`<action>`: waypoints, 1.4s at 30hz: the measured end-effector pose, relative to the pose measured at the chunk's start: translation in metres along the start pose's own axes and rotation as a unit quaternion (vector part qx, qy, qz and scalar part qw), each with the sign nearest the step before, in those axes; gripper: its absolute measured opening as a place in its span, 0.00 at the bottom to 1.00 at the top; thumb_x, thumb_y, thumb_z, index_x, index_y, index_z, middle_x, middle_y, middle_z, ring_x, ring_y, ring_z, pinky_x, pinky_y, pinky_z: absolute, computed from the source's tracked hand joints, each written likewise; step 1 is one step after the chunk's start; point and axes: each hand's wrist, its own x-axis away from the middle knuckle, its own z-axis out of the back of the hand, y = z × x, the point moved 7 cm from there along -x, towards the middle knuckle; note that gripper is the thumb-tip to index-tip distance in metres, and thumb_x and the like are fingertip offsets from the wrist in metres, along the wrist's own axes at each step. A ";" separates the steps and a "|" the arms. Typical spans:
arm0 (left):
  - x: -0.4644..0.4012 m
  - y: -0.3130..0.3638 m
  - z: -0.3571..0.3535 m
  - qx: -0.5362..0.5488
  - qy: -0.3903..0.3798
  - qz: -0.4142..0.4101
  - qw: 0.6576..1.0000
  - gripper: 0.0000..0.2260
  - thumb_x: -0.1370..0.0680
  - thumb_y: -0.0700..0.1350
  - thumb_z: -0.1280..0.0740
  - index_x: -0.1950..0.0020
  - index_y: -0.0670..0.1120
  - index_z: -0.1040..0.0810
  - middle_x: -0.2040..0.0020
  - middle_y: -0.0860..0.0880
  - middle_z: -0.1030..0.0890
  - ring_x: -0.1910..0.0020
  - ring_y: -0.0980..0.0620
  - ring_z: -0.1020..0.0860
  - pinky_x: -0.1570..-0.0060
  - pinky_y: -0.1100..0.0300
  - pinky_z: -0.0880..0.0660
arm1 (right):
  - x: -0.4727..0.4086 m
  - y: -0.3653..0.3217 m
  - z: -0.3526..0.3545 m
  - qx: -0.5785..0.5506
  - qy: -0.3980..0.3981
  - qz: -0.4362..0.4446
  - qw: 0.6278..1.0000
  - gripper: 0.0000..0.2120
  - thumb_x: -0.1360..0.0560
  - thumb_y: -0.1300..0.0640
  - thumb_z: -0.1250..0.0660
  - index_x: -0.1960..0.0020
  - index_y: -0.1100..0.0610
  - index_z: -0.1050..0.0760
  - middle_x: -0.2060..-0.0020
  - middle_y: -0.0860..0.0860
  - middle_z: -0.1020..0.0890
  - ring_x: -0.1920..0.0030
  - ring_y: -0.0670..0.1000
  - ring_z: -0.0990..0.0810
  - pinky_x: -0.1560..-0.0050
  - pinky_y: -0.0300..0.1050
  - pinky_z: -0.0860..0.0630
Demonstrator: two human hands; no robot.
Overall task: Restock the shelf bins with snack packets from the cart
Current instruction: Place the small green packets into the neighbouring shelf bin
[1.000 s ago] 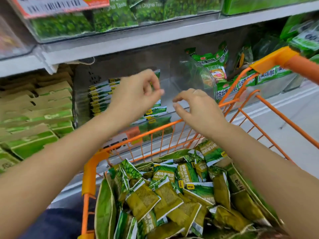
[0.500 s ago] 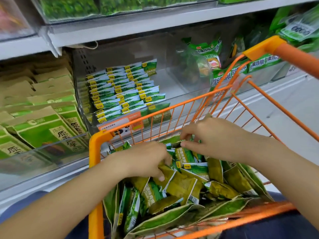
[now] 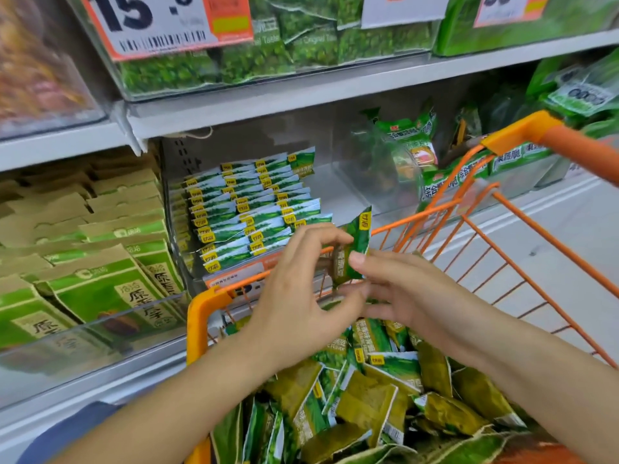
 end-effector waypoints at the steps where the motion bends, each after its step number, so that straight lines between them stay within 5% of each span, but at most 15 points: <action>1: 0.000 -0.001 -0.001 0.002 -0.009 0.004 1.000 0.19 0.28 0.48 0.32 0.38 0.51 0.30 0.42 0.57 0.29 0.39 0.59 0.28 0.43 0.60 0.25 | -0.001 -0.001 0.001 -0.009 0.000 0.004 1.000 0.21 0.31 0.46 0.30 0.43 0.58 0.20 0.45 0.63 0.21 0.44 0.59 0.19 0.47 0.48 0.20; 4: 0.001 -0.004 -0.003 0.019 -0.035 0.017 0.999 0.22 0.27 0.47 0.34 0.34 0.53 0.33 0.38 0.58 0.30 0.36 0.60 0.29 0.40 0.66 0.27 | 0.001 -0.007 -0.002 0.029 -0.018 0.019 0.999 0.13 0.30 0.45 0.28 0.49 0.49 0.17 0.53 0.48 0.16 0.51 0.49 0.16 0.46 0.50 0.20; 7: 0.004 -0.002 -0.007 0.054 -0.046 0.022 0.997 0.28 0.28 0.42 0.36 0.30 0.56 0.38 0.38 0.56 0.28 0.34 0.56 0.29 0.40 0.61 0.25 | -0.002 -0.009 0.001 0.102 0.025 0.040 0.994 0.10 0.25 0.51 0.33 0.48 0.54 0.20 0.56 0.52 0.15 0.54 0.47 0.16 0.48 0.49 0.19; 11: 0.000 -0.008 -0.002 0.075 -0.029 0.064 0.995 0.32 0.26 0.39 0.35 0.28 0.61 0.43 0.35 0.60 0.31 0.34 0.59 0.30 0.42 0.62 0.25 | -0.010 -0.009 0.020 0.114 0.075 0.042 0.990 0.06 0.22 0.58 0.35 0.55 0.57 0.20 0.70 0.44 0.18 0.67 0.43 0.20 0.62 0.39 0.19; 15: -0.015 -0.013 0.004 0.008 -0.091 0.065 0.994 0.33 0.28 0.48 0.30 0.29 0.64 0.42 0.30 0.60 0.35 0.33 0.62 0.32 0.41 0.68 0.28 | -0.016 -0.015 0.029 0.321 0.032 0.051 0.945 0.14 0.27 0.53 0.29 0.70 0.55 0.21 0.84 0.44 0.33 0.81 0.42 0.37 0.77 0.34 0.42; 19: -0.035 -0.018 -0.001 -0.045 -0.180 0.073 0.980 0.16 0.30 0.47 0.26 0.44 0.58 0.21 0.48 0.57 0.18 0.50 0.65 0.23 0.56 0.73 0.29 | -0.027 -0.015 0.034 0.463 0.057 0.082 0.881 0.15 0.32 0.42 0.28 0.60 0.55 0.19 0.76 0.48 0.28 0.74 0.48 0.30 0.69 0.47 0.37; 22: -0.061 -0.017 0.006 -0.088 -0.120 0.062 0.987 0.05 0.30 0.47 0.26 0.56 0.54 0.19 0.63 0.59 0.19 0.59 0.64 0.23 0.57 0.66 0.27 | -0.026 -0.019 0.040 0.484 0.117 0.125 0.858 0.09 0.28 0.42 0.31 0.50 0.42 0.24 0.60 0.44 0.22 0.55 0.47 0.23 0.57 0.43 0.30; 24: -0.091 -0.028 0.021 -0.079 -0.041 0.069 0.994 0.07 0.29 0.43 0.25 0.57 0.52 0.20 0.63 0.59 0.20 0.62 0.66 0.24 0.57 0.67 0.29 | -0.025 -0.024 0.047 0.555 0.195 0.181 0.788 0.23 0.23 0.43 0.36 0.30 0.46 0.32 0.40 0.48 0.25 0.36 0.51 0.29 0.40 0.45 0.32; 27: -0.143 -0.079 0.030 -0.129 0.028 0.142 0.981 0.06 0.30 0.43 0.24 0.56 0.46 0.19 0.60 0.48 0.19 0.60 0.54 0.24 0.59 0.60 0.31 | -0.035 -0.022 0.047 0.669 0.250 0.225 0.663 0.27 0.24 0.45 0.40 0.29 0.58 0.31 0.30 0.59 0.30 0.31 0.60 0.31 0.33 0.58 0.33; 31: -0.188 -0.152 0.017 -0.255 0.004 0.251 0.934 0.16 0.26 0.50 0.27 0.42 0.46 0.21 0.42 0.45 0.19 0.41 0.46 0.22 0.45 0.57 0.29 | -0.053 0.001 0.042 0.714 0.213 0.227 0.627 0.35 0.31 0.48 0.27 0.29 0.61 0.31 0.34 0.63 0.26 0.34 0.63 0.26 0.37 0.65 0.32; 34: -0.207 -0.180 0.006 -0.305 -0.035 0.261 0.915 0.19 0.23 0.52 0.31 0.35 0.47 0.26 0.36 0.45 0.23 0.37 0.44 0.26 0.41 0.55 0.31 | -0.053 0.004 0.044 0.716 0.237 0.254 0.606 0.39 0.38 0.53 0.22 0.31 0.62 0.29 0.36 0.64 0.25 0.37 0.64 0.25 0.39 0.67 0.30; 42: -0.219 -0.215 -0.006 -0.461 -0.073 0.230 0.854 0.09 0.23 0.44 0.34 0.45 0.45 0.19 0.45 0.42 0.19 0.44 0.41 0.22 0.52 0.56 0.29 | -0.055 0.003 0.041 0.708 0.249 0.266 0.605 0.39 0.38 0.55 0.22 0.30 0.63 0.30 0.35 0.67 0.27 0.36 0.67 0.26 0.38 0.69 0.33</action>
